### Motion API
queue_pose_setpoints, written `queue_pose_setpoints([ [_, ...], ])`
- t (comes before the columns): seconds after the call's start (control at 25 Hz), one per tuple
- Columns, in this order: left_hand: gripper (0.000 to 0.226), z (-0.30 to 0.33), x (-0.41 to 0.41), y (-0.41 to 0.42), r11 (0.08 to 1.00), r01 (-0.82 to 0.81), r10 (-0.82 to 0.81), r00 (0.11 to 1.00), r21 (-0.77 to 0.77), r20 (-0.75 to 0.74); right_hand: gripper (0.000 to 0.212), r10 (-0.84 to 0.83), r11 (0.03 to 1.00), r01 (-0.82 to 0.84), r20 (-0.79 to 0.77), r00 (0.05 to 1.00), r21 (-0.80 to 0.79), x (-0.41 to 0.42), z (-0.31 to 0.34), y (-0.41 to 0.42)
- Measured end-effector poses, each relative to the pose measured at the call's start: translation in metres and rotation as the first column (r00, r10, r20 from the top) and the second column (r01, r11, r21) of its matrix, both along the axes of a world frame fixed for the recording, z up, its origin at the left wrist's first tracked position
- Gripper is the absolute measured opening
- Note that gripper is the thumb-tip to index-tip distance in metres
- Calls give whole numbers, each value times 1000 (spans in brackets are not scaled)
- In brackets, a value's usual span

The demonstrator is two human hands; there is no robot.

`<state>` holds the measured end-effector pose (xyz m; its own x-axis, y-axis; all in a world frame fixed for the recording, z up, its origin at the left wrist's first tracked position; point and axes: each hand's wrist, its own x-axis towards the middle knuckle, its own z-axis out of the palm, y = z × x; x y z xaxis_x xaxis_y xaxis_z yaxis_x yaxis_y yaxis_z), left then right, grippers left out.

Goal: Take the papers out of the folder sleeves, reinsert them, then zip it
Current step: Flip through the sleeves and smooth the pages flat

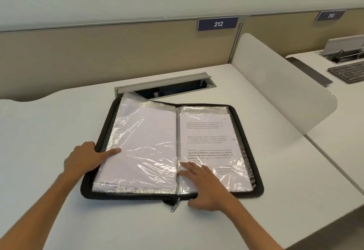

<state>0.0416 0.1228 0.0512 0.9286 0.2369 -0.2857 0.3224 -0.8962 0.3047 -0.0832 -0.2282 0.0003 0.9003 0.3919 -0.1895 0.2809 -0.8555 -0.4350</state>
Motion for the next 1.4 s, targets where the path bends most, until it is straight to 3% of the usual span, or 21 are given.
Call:
queue_pose_setpoints([
  [0.12, 79, -7, -37, -8, 992, -73, 75, 997, -104, 21, 79, -54, 997, 56, -38, 998, 48, -5, 0, -11],
  [0.2, 79, -13, -62, -15, 984, -114, 121, 992, -140, 42, 71, -218, 963, 225, -60, 974, 148, -9, 1, -20],
  [0.32, 71, -20, -95, -28, 975, -166, 177, 982, -149, 66, 73, -541, 840, 525, 135, 830, 137, -7, -8, -43],
  [0.4, 69, -22, -110, -34, 981, -164, 171, 983, -105, 61, 77, -654, 752, 655, 198, 730, 68, -7, -16, -63],
  [0.6, 74, -32, -127, -41, 987, -137, 133, 990, 82, 48, 98, -650, 730, 677, 210, 730, -94, -13, -38, -90],
  [0.76, 84, -39, -120, -44, 985, -159, 173, 942, -70, 287, 91, -652, 713, 698, 298, 697, -74, -13, -36, -89],
  [0.84, 78, -40, -119, -56, 998, -55, 60, 876, -24, 478, 88, -685, 686, 728, 317, 656, -24, -8, -30, -94],
  [0.92, 80, -42, -126, -83, 986, 148, -161, 796, 70, 584, 90, -712, 666, 745, 279, 644, -19, -2, -28, -105],
  [1.08, 105, -63, -159, -153, 849, 474, -529, 755, 234, 387, 94, -711, 667, 743, 256, 655, -49, -2, -38, -116],
  [1.2, 105, -78, -171, -171, 831, 498, -553, 782, 247, 286, 90, -722, 658, 753, 270, 637, -19, -1, -41, -117],
  [1.4, 96, -83, -158, -151, 822, 523, -570, 751, 227, 334, 98, -760, 612, 790, 312, 571, 44, -9, -44, -106],
])
